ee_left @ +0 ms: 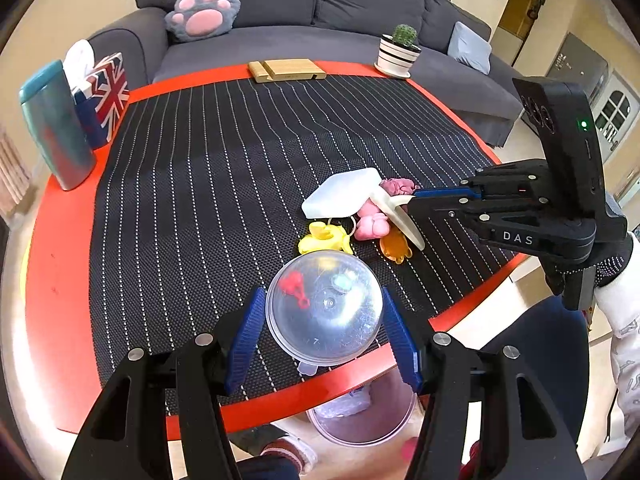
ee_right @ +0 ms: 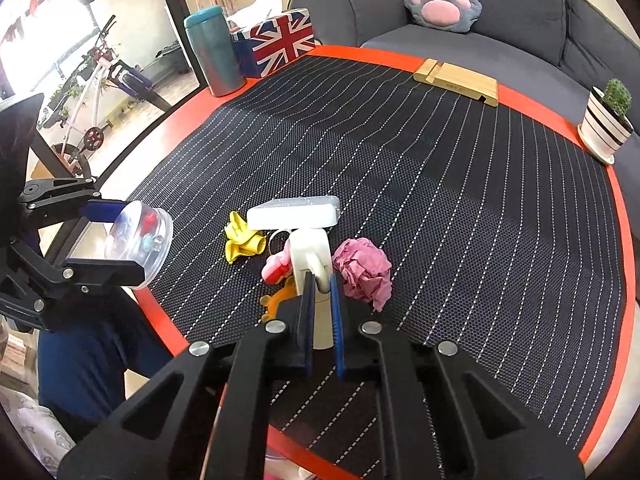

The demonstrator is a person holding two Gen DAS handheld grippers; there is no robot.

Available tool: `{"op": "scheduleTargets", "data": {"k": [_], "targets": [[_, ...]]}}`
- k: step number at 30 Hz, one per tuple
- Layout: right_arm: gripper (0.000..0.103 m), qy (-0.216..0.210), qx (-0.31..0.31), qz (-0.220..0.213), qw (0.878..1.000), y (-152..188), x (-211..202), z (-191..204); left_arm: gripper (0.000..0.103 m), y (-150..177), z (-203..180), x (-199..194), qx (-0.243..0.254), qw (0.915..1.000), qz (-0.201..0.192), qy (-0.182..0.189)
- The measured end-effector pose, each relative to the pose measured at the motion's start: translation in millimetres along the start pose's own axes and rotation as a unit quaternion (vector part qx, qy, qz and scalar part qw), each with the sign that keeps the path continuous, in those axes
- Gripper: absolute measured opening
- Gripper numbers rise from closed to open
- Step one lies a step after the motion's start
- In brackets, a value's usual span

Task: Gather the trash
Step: 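Grasp the white plastic bottle with the right gripper while the left gripper holds the lid, then lower the bottle and lid into the bin and open both grippers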

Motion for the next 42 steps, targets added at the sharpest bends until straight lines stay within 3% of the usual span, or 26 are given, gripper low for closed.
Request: {"op": "scheduleTargets", "data": {"k": [24, 42], "targets": [[0.005, 0.003, 0.008, -0.055, 0.998, 27, -79, 27, 0.058, -1, -18, -26, 0.021, 0.9993, -0.029, 0.011], [0.005, -0.025, 0.023, -0.026, 0.999, 96, -90, 61, 0.058, 30, -49, -43, 0.04, 0.9983, -0.034, 0.027]]}}
Point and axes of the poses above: each gripper's, at about its wrist camera, not at the fingertips, and x roughly the way its jaws point, z to its left, y to its underside, the point moved 2 cm from there along x, roughly the way its jaws point, and after that the axes turned 7 degrees about x, right-handed, at the moved point
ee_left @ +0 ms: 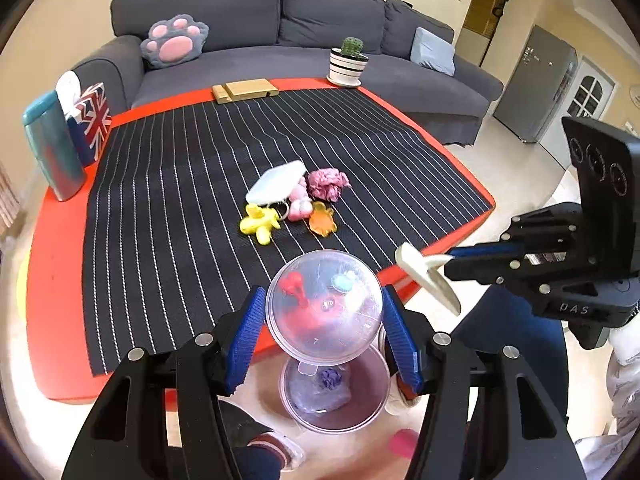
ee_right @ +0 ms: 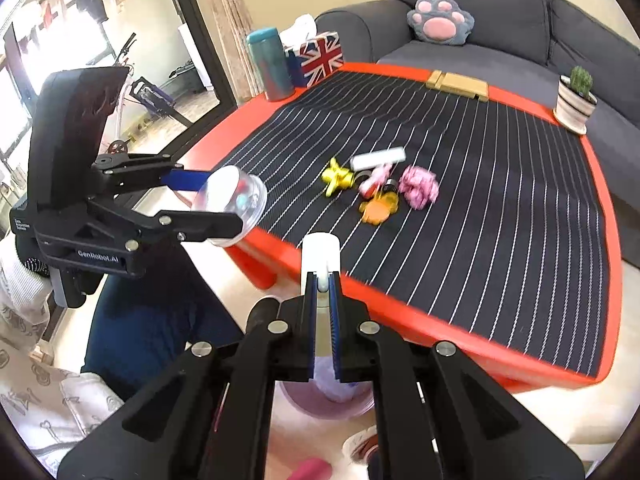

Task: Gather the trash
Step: 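Lower the bottle and lid into the bin and open both grippers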

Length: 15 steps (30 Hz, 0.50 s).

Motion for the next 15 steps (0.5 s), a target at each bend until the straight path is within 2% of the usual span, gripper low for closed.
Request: {"op": "scheduleTargets", "data": {"k": [8, 15], "targets": [[0.006, -0.012, 0.01, 0.017, 1.0, 23, 9, 5, 0.058, 15, -9, -2, -0.004, 0.9999, 0.005, 0.01], [0.007, -0.023, 0.008, 0.017, 1.0, 24, 11, 9, 0.058, 15, -8, -6, -0.005, 0.9999, 0.0, 0.009]]}}
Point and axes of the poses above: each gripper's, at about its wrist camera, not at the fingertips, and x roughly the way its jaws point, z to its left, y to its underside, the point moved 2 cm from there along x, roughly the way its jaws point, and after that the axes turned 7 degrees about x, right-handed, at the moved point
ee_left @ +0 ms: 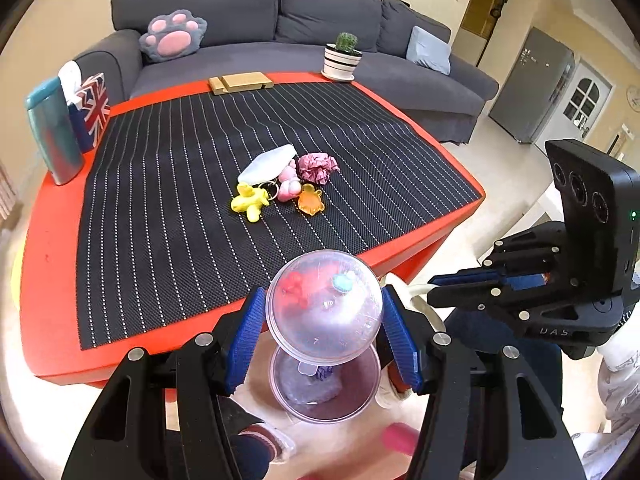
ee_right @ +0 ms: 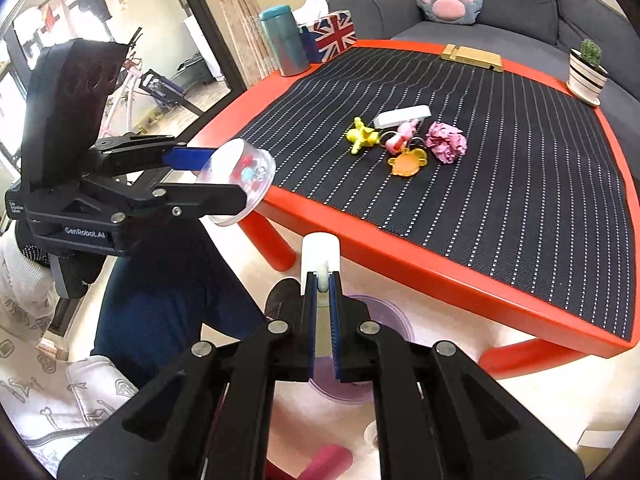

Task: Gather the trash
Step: 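Lower the bottle and lid into the bin and open both grippers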

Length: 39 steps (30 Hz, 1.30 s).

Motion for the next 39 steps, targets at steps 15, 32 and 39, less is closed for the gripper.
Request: {"op": "scheduleTargets", "data": {"k": [15, 32, 39], "targets": [[0.094, 0.03, 0.052, -0.035, 0.998, -10, -10, -21, 0.058, 1, -4, 2, 0.003, 1.0, 0.004, 0.007], [0.095, 0.055, 0.072, -0.073, 0.993, -8, -39, -35, 0.058, 1, -24, 5, 0.02, 0.9997, 0.01, 0.013], [0.095, 0.058, 0.084, -0.083, 0.991, -8, -46, -42, 0.058, -2, -31, 4, 0.027, 0.9995, 0.009, 0.016]]}}
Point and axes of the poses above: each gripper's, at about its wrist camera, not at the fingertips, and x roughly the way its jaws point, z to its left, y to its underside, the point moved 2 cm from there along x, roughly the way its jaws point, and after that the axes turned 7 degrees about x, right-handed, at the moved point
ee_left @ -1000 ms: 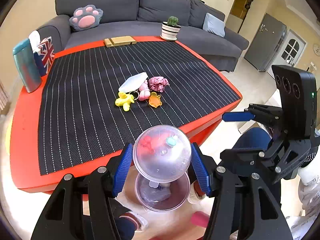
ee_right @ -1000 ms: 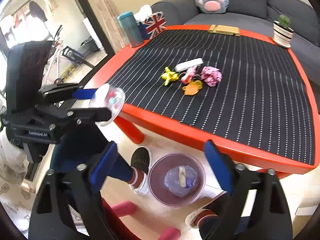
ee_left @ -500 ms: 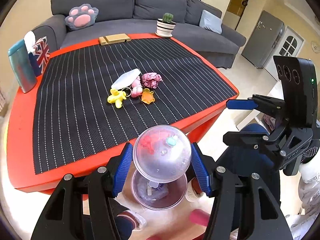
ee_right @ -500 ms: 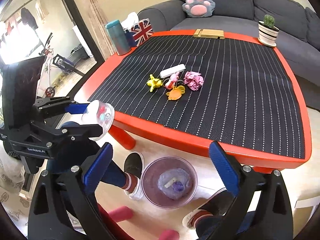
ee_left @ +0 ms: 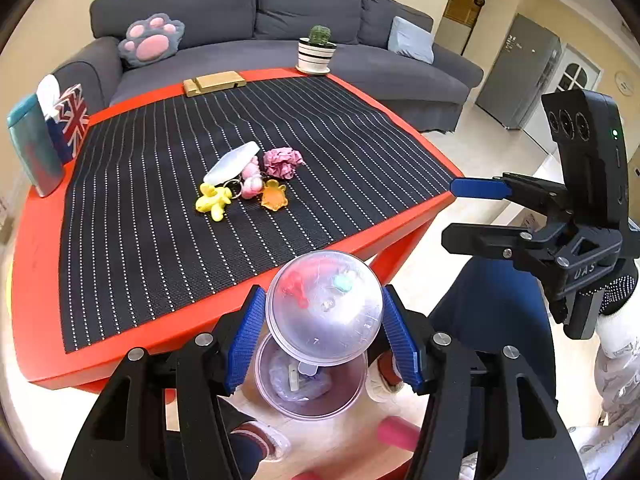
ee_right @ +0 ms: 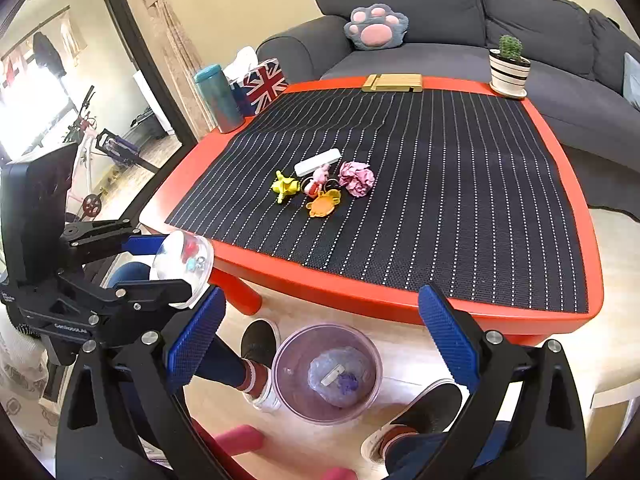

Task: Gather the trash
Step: 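Lower the bottle and lid into the bin and open both grippers, then move the right gripper toward the pink crumpled paper on the mat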

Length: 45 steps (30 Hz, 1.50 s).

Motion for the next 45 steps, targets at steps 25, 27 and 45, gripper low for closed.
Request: {"op": "scheduleTargets", "data": {"k": [25, 27, 45], "targets": [[0.095, -0.003, 0.001, 0.002, 1.0, 2, 1, 3, 0.094, 1, 16, -5, -0.047, 0.9985, -0.023, -0.015], [0.095, -0.003, 0.001, 0.003, 1.0, 3, 2, 3, 0.094, 0, 17, -5, -0.048, 0.9984, -0.024, -0.015], [0.095, -0.001, -0.015, 0.001, 1.0, -14, 6, 8, 0.094, 0, 38, -11, -0.073, 0.9962, -0.04, -0.026]]}}
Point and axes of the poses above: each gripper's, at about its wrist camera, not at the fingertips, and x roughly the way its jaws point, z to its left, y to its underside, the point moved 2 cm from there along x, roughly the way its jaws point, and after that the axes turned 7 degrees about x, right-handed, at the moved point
